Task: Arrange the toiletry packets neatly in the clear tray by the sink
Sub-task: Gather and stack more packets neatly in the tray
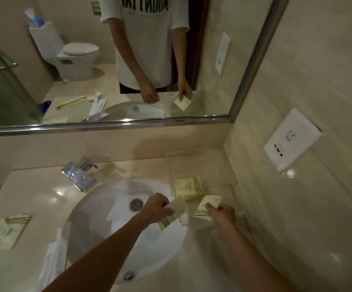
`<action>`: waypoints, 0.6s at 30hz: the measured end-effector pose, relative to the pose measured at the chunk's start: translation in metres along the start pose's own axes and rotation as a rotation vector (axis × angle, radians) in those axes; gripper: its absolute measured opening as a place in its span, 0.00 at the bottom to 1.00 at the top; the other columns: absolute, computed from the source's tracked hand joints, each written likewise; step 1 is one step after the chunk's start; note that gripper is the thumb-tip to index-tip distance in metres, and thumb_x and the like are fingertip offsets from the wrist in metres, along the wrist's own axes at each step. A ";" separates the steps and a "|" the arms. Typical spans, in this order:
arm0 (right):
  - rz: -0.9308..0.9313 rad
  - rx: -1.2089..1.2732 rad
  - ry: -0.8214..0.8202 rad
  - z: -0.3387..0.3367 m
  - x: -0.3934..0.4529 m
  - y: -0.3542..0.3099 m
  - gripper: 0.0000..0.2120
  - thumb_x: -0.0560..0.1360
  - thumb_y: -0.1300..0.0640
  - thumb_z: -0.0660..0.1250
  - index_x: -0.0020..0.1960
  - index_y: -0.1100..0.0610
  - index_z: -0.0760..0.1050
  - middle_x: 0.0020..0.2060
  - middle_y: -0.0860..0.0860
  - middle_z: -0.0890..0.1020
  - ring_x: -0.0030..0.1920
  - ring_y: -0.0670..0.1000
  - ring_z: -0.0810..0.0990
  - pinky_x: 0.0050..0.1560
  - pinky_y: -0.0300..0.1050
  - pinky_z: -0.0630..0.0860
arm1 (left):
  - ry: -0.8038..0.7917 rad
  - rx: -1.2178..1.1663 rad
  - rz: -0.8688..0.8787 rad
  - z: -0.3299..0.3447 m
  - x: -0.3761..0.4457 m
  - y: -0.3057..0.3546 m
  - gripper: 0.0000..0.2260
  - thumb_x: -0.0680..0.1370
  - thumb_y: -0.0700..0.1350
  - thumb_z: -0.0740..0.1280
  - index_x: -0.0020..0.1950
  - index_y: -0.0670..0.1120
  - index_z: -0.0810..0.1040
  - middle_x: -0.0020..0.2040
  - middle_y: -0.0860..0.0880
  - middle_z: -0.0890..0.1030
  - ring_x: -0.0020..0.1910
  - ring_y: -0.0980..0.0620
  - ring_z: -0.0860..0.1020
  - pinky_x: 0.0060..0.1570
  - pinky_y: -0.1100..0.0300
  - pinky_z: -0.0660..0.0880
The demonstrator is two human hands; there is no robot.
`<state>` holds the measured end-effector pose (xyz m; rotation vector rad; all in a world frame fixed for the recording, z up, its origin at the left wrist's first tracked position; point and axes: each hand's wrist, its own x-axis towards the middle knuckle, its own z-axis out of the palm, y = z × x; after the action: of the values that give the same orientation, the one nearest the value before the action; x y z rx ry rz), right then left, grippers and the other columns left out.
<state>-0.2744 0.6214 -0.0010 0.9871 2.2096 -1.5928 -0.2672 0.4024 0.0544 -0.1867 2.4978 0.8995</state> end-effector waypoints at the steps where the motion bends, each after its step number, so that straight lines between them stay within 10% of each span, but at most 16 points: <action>1: 0.018 0.022 0.020 -0.003 0.004 0.002 0.15 0.72 0.55 0.73 0.51 0.66 0.81 0.43 0.59 0.84 0.41 0.55 0.81 0.33 0.40 0.72 | -0.007 -0.004 0.005 0.004 0.005 0.004 0.11 0.73 0.45 0.69 0.48 0.39 0.83 0.38 0.49 0.78 0.32 0.56 0.76 0.23 0.74 0.66; 5: 0.122 0.164 0.071 -0.011 0.021 0.008 0.13 0.75 0.56 0.69 0.51 0.66 0.79 0.39 0.58 0.82 0.32 0.53 0.77 0.23 0.37 0.69 | -0.032 -0.046 0.021 0.015 0.021 0.017 0.10 0.73 0.45 0.69 0.46 0.37 0.83 0.42 0.42 0.83 0.39 0.49 0.80 0.37 0.58 0.77; 18: 0.251 0.458 0.147 0.001 0.077 0.000 0.18 0.77 0.71 0.61 0.66 0.69 0.68 0.56 0.65 0.76 0.46 0.61 0.78 0.44 0.52 0.79 | -0.086 -0.114 0.071 0.029 0.067 0.027 0.12 0.76 0.47 0.67 0.47 0.39 0.83 0.46 0.43 0.84 0.46 0.46 0.83 0.43 0.53 0.80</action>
<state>-0.3318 0.6494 -0.0445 1.4791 1.7403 -1.9967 -0.3229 0.4436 0.0184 -0.0955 2.3887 1.0576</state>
